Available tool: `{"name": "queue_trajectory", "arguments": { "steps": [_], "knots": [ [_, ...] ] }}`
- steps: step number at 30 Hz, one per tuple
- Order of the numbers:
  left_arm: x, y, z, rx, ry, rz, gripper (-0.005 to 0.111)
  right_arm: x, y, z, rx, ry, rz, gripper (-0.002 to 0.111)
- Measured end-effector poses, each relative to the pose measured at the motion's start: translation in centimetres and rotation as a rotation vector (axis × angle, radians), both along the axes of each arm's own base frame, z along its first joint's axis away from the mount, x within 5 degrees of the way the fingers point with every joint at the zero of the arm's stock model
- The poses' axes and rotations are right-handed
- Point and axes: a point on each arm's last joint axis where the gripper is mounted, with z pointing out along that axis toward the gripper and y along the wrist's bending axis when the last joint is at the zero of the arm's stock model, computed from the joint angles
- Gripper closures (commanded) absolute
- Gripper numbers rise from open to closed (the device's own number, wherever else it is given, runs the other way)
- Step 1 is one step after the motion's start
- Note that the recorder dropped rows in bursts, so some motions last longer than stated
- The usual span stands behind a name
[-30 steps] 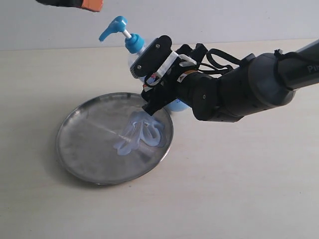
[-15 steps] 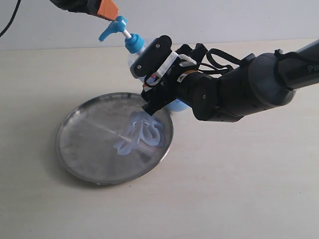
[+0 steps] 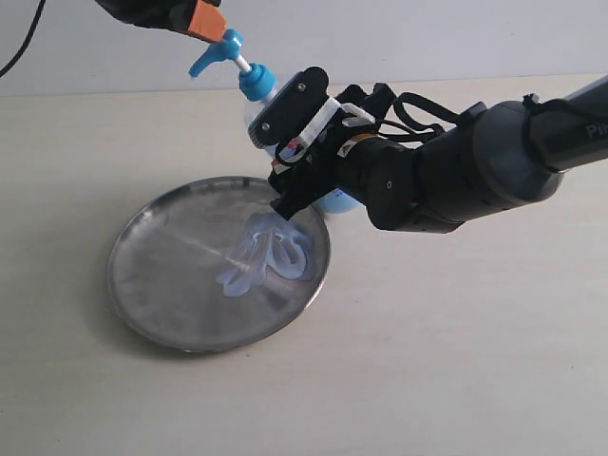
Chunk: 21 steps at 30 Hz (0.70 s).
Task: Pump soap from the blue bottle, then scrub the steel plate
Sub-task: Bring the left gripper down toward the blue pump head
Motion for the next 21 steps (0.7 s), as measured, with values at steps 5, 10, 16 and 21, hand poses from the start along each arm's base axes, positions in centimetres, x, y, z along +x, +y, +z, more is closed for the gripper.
{"name": "queue_trajectory", "arguments": {
  "steps": [5,10,16,21],
  "knots": [
    [0.0,0.0,0.0,-0.001,-0.005,0.003,0.107,0.0,0.0,0.0,0.001,0.0,0.0,0.108],
    [0.1,0.0,-0.1,0.0,-0.002,0.004,0.107,0.0,0.0,0.0,0.002,0.001,-0.001,0.108],
    [0.7,-0.1,-0.7,-0.01,0.009,0.016,0.107,0.0,0.0,0.0,0.009,0.001,-0.006,0.108],
    [1.1,-0.1,-0.8,-0.02,0.005,0.029,0.107,0.1,-0.1,0.0,0.011,0.002,-0.01,0.108]
  ]
}}
